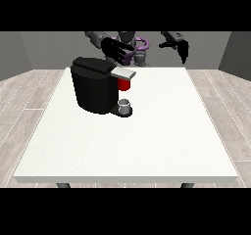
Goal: Insert the coffee pod into the coffee machine and close the lid
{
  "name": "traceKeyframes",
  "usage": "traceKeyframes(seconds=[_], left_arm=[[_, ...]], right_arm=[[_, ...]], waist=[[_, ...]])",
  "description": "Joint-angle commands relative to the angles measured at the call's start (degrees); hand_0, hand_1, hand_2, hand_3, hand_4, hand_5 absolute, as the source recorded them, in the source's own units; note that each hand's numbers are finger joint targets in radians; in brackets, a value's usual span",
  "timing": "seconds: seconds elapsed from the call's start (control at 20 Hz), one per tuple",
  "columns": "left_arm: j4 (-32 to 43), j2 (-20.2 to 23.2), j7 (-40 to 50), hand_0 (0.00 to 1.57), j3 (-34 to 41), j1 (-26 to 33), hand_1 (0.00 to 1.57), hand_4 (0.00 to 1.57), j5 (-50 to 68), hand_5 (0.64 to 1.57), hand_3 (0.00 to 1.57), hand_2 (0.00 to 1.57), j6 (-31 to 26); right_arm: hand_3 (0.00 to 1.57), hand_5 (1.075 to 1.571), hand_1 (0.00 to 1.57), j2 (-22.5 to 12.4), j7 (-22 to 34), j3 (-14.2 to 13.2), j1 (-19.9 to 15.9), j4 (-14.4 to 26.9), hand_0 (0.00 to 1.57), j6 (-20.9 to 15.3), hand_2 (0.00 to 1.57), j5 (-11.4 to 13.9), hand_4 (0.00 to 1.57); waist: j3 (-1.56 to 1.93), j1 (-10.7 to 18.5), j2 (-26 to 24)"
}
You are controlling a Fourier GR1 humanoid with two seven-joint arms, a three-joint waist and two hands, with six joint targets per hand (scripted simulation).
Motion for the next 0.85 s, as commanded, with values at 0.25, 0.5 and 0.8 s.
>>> traceKeyframes(seconds=[0.25,0.5,0.8], left_arm=[[0.5,-4.2,-5.9,0.00,-2.8,2.2,0.00,0.25,-2.0,1.571,0.00,0.00,3.3],[1.8,-4.4,-5.0,0.00,-3.6,3.8,0.00,0.19,-2.0,1.571,0.00,0.00,2.6],[4.5,-0.7,-5.9,0.00,1.7,6.4,0.00,0.19,0.9,1.571,0.00,0.00,1.7]], right_arm=[[0.00,1.571,0.00,3.2,-3.3,2.1,-0.2,-0.6,0.00,1.3,0.00,1.0,0.03],[0.00,1.571,0.00,5.5,-7.1,9.4,8.0,-5.0,0.00,-0.6,0.00,-5.8,0.35],[0.00,1.571,0.00,5.6,-8.8,11.8,21.8,-10.5,0.00,-0.7,0.00,-12.1,0.16]], waist=[[-0.01,-2.0,-0.9],[0.00,-2.2,-5.6],[0.00,-8.3,-9.2]])
